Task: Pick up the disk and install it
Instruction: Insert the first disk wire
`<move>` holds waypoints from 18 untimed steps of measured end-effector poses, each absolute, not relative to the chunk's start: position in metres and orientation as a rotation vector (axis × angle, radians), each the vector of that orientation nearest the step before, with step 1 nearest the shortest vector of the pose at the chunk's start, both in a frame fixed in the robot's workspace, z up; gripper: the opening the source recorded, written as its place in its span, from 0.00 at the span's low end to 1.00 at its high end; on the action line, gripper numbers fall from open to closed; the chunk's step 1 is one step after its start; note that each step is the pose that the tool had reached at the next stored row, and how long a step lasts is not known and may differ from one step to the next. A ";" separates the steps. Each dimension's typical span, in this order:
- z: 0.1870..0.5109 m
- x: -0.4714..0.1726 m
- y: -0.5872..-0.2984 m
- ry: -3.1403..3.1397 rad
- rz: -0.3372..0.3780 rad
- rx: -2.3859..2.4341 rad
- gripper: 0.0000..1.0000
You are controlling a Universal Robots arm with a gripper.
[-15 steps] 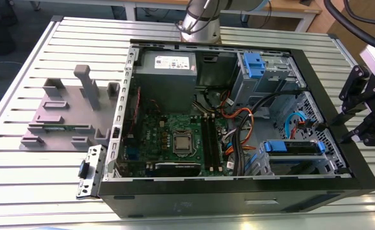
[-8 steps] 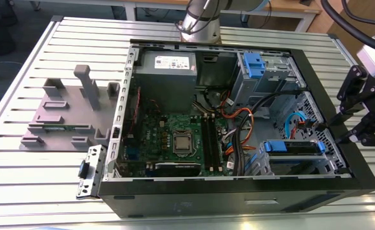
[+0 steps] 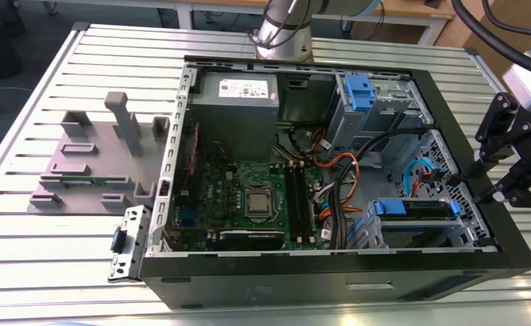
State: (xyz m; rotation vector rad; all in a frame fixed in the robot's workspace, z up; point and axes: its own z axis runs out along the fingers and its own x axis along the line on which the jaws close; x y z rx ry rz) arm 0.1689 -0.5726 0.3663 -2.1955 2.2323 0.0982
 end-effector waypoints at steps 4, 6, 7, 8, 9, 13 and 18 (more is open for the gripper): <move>0.365 0.165 -0.573 2.232 0.098 -2.196 0.42; 0.365 0.165 -0.573 2.232 0.098 -2.196 0.42; 0.365 0.164 -0.573 2.232 0.098 -2.196 0.42; 0.365 0.164 -0.573 2.232 0.098 -2.196 0.42; 0.365 0.164 -0.573 2.232 0.098 -2.196 0.42; 0.365 0.163 -0.573 2.232 0.098 -2.195 0.42; 0.362 0.160 -0.573 2.232 0.098 -2.196 0.42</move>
